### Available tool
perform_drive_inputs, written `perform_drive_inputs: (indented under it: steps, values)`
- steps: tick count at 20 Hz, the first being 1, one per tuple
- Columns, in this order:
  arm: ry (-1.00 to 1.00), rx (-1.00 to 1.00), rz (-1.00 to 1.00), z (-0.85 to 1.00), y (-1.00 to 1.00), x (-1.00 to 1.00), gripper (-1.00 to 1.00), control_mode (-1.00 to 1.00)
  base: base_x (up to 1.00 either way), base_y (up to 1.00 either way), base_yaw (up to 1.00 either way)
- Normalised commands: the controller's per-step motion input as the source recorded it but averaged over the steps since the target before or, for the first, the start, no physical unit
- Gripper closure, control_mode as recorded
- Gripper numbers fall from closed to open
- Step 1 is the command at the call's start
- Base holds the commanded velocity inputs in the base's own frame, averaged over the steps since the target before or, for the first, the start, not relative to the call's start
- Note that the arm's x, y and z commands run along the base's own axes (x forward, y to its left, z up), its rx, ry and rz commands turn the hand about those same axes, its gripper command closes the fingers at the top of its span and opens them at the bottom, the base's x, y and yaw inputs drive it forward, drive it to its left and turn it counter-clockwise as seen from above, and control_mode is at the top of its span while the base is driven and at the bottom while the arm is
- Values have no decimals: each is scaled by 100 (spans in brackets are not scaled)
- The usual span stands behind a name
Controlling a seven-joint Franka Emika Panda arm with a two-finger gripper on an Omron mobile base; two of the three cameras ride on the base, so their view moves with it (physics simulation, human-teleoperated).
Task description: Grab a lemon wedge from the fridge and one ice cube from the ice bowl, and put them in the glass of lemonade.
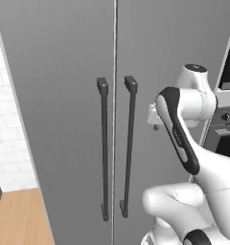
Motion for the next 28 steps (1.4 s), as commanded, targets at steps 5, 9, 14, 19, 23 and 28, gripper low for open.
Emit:
perform_drive_inputs:
  steps: [5,9,14,19,23,28]
  values:
    - [0,0,-2,-4,11,1,-100,100,0,46,-2]
    - [0,0,0,0,0,0,-100,100,-33,9,-3]
    - [0,0,0,0,0,0,-100,100,-96,-5,-3]
    - [0,0,0,0,0,0,-100,100,-54,14,0]
    - [0,0,0,0,0,0,-100,100,-8,44,0]
    - [0,0,0,0,0,0,-100,100,-10,45,0]
